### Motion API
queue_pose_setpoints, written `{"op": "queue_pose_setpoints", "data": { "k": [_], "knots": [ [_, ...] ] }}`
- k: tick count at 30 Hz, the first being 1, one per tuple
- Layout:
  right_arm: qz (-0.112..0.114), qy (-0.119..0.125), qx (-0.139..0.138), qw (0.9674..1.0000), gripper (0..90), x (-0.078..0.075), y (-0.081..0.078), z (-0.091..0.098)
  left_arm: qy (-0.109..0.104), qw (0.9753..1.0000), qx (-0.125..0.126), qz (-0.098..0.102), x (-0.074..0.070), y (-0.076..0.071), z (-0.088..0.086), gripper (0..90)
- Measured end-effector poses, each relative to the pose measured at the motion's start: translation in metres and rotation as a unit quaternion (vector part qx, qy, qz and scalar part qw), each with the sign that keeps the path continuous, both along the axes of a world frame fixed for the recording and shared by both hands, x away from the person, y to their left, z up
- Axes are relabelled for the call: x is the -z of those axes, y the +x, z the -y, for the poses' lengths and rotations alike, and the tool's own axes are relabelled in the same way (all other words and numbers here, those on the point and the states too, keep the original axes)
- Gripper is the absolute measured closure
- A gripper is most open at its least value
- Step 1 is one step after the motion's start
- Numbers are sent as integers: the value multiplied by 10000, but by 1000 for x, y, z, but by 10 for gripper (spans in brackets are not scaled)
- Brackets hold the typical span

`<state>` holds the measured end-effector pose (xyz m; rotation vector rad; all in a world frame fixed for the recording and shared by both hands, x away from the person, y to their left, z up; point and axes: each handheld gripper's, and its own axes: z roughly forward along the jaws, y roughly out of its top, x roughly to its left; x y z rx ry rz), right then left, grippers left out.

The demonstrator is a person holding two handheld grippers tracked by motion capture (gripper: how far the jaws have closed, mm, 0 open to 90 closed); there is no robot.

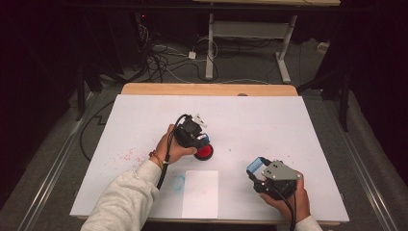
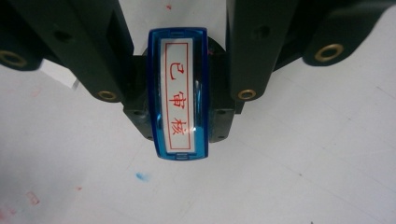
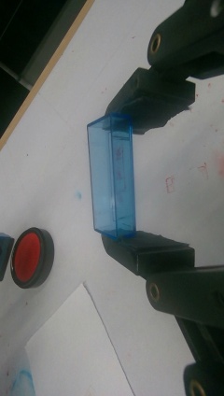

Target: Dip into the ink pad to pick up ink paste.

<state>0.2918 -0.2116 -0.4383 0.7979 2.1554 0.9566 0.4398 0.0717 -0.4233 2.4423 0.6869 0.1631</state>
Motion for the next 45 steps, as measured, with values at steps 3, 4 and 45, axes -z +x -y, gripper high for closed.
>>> {"op": "queue_pose_setpoints", "data": {
  "k": [3,4,45],
  "knots": [
    [-20,-19,2,10000,408,0,0,0,36,10000,-12,-28,5,1,1,679],
    [-20,-16,2,10000,408,1,0,0,-5,10000,-36,-41,7,1,1,678],
    [-50,-84,-24,9999,408,2,0,-2,-246,9996,-96,-75,21,-1,-2,678]
  ]
}}
